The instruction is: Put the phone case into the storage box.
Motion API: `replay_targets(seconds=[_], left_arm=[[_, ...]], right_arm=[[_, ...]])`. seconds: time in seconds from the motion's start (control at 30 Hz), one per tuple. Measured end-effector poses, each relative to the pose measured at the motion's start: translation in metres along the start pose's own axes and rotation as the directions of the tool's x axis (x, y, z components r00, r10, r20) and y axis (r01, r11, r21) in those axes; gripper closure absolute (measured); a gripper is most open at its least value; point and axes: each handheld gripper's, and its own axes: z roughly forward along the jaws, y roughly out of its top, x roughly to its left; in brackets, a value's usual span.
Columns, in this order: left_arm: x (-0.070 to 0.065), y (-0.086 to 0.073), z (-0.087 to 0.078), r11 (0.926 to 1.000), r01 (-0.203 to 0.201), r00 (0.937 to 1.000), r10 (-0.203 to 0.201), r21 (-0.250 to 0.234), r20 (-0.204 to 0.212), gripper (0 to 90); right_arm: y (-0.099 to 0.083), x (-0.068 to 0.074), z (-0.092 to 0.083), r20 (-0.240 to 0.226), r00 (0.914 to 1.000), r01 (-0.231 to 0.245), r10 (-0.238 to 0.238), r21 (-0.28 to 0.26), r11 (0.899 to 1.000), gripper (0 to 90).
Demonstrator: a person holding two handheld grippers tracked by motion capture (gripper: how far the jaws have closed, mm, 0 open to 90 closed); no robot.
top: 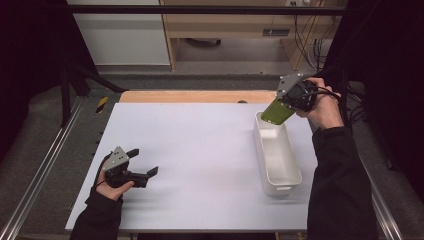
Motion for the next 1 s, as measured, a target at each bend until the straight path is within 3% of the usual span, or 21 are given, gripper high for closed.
replay_targets(seconds=[0.57, 1.0], left_arm=[[0.001, -0.001, 0.002, 0.9999, -0.003, 1.0, 0.003, 0.012, -0.006, 0.0], [0.002, -0.003, 0.003, 0.9999, 0.001, 1.0, -0.001, 0.014, -0.003, 0.0]], right_arm=[[0.001, -0.002, 0.022, -0.039, 0.995, 0.092, -0.092, -0.007, 0.996, 78.6], [0.005, -0.002, 0.041, -0.086, 0.9814, 0.173, -0.171, 0.009, 0.985, 78.5]])
